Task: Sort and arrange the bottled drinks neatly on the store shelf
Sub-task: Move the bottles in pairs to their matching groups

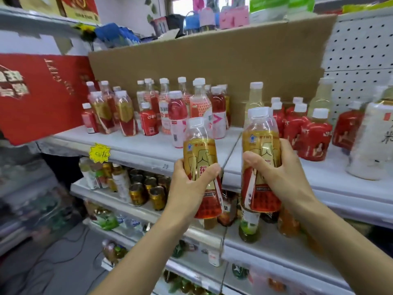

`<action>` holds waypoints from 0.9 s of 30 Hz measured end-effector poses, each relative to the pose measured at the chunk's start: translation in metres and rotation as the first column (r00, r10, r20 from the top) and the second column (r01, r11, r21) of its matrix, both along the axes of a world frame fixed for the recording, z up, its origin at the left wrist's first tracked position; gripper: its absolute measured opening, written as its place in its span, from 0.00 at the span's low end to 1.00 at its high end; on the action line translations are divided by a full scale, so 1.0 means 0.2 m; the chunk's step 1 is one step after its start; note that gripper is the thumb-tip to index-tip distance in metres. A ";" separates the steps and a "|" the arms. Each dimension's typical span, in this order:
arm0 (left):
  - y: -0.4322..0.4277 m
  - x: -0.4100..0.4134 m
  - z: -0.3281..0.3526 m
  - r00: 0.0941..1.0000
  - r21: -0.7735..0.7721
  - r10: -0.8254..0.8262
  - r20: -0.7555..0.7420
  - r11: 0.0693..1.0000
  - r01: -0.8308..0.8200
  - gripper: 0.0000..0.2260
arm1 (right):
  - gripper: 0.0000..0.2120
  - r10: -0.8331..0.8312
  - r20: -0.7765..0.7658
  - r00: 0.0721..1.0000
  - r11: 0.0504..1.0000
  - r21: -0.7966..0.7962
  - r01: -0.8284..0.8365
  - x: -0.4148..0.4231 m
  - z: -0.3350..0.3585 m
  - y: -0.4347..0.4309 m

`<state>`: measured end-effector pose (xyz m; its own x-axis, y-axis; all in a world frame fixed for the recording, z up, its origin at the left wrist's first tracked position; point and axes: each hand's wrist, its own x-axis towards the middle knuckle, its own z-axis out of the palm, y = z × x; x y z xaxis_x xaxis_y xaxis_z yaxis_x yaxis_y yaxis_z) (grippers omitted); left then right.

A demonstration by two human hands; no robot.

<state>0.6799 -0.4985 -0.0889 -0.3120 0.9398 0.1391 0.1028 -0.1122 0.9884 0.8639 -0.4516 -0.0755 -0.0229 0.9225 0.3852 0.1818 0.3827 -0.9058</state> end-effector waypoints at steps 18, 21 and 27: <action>0.69 -0.95 0.14 0.990 0.193 -0.120 -0.075 0.972 0.132 0.24 | 0.26 -0.328 -0.114 0.938 0.941 0.053 0.335 -0.67 0.06 0.47; 0.80 -1.03 0.13 0.986 0.222 -0.146 -0.080 0.962 0.160 0.24 | 0.29 -0.391 -0.139 0.910 0.914 0.054 0.402 -0.69 0.04 0.56; 0.98 -1.10 0.07 0.990 0.213 -0.132 -0.058 0.967 0.141 0.29 | 0.35 -0.377 -0.058 0.924 0.925 0.013 0.379 -0.69 0.01 0.75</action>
<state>0.4592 -0.3028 -0.0756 -0.1720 0.9191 0.3544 0.1140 -0.3388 0.9339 0.7258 -0.3010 -0.0738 0.3470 0.8493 0.3977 0.2686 0.3163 -0.9098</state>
